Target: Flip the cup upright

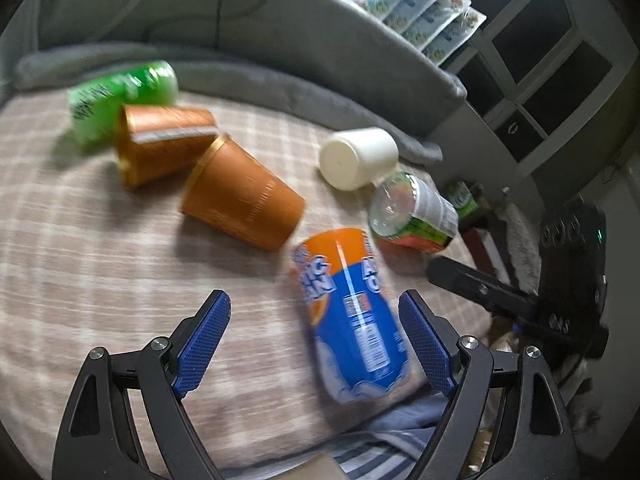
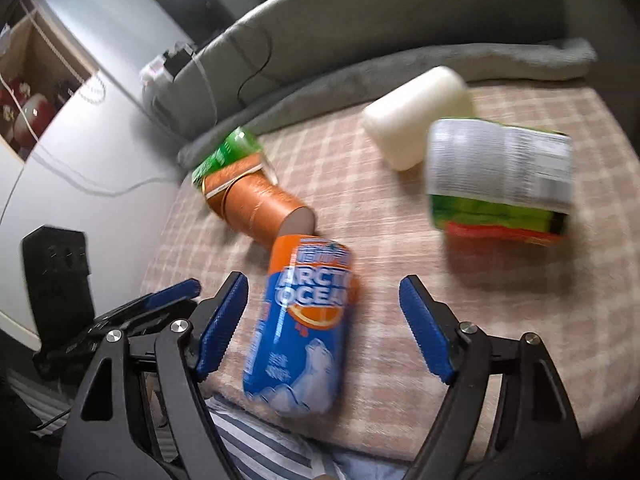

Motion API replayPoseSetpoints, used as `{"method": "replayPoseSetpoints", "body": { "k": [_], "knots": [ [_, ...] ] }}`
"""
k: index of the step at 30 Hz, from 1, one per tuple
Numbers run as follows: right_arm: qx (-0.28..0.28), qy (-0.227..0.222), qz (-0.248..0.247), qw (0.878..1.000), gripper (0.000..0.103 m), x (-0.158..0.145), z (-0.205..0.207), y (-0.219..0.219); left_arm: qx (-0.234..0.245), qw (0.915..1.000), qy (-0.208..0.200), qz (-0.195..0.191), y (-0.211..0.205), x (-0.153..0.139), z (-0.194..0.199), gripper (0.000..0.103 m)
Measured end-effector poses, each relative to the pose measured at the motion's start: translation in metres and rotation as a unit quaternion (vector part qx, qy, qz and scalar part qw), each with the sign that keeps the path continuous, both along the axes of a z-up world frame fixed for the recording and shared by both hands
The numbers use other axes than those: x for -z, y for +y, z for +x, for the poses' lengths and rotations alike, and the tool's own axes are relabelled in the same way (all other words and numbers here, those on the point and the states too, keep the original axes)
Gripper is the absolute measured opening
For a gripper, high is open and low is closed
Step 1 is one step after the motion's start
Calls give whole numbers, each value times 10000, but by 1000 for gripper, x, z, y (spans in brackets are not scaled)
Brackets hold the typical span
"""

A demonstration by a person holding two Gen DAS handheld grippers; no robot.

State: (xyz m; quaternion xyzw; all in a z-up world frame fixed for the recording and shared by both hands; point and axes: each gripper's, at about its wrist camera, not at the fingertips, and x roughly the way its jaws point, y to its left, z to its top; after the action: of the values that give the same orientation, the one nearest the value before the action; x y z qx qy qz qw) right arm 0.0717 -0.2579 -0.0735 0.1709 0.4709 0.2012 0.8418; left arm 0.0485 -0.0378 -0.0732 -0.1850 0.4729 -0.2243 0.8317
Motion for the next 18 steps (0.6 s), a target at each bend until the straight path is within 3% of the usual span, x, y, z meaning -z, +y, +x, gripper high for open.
{"method": "replayPoseSetpoints", "body": {
  "k": [11, 18],
  "knots": [
    [721, -64, 61, 9974, 81, 2, -29, -50, 223, 9958, 826, -336, -25, 28, 38, 86],
    [849, 20, 120, 9963, 81, 11, -29, -63, 319, 9938, 1001, -360, -28, 33, 44, 84]
  ]
}}
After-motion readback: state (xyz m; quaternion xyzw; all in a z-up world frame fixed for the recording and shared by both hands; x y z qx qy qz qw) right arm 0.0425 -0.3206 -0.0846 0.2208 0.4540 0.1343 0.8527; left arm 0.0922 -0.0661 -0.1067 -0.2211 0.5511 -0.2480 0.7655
